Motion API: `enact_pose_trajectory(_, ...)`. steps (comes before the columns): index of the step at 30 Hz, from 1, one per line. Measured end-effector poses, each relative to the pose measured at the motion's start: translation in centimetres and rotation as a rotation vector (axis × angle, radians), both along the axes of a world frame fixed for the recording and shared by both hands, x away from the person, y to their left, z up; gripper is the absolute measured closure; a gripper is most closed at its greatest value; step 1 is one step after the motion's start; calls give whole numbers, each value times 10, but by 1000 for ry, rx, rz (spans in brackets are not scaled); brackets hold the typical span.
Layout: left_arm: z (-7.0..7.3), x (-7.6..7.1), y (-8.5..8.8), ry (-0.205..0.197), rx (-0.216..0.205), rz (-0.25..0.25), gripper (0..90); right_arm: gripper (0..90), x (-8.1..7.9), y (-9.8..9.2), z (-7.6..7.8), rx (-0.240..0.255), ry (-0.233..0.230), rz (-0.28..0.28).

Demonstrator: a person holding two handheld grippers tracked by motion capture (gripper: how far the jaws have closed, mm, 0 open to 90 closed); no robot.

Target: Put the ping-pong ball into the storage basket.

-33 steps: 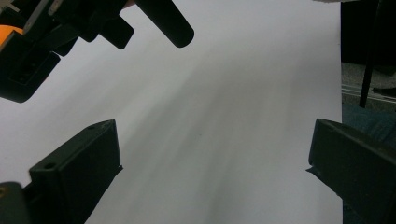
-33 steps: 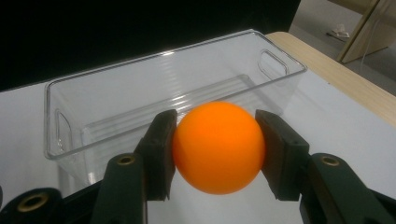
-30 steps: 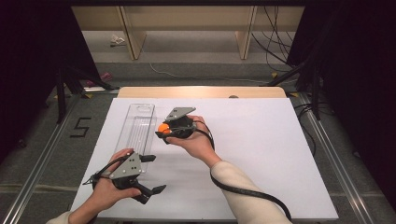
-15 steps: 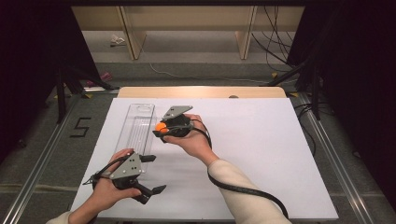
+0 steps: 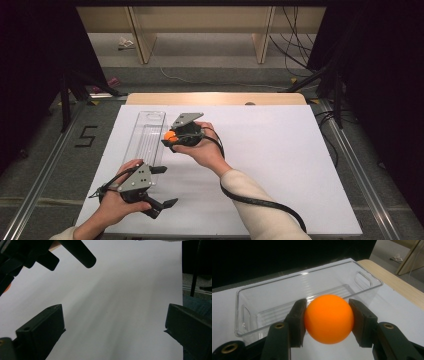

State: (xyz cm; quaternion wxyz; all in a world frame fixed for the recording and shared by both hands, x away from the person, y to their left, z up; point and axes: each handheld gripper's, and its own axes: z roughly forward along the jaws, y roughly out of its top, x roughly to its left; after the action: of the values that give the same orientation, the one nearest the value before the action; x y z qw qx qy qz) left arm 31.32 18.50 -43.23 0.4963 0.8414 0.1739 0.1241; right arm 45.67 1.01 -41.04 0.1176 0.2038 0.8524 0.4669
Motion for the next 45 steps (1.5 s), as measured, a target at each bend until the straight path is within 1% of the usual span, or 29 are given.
enact_pose_trajectory(25,0,0,0,-2,2,-2,18,516,4,9,2,3,0,8)
enact_pose_trajectory(45,0,0,0,0,0,1,18,516,7,13,4,2,4,9)
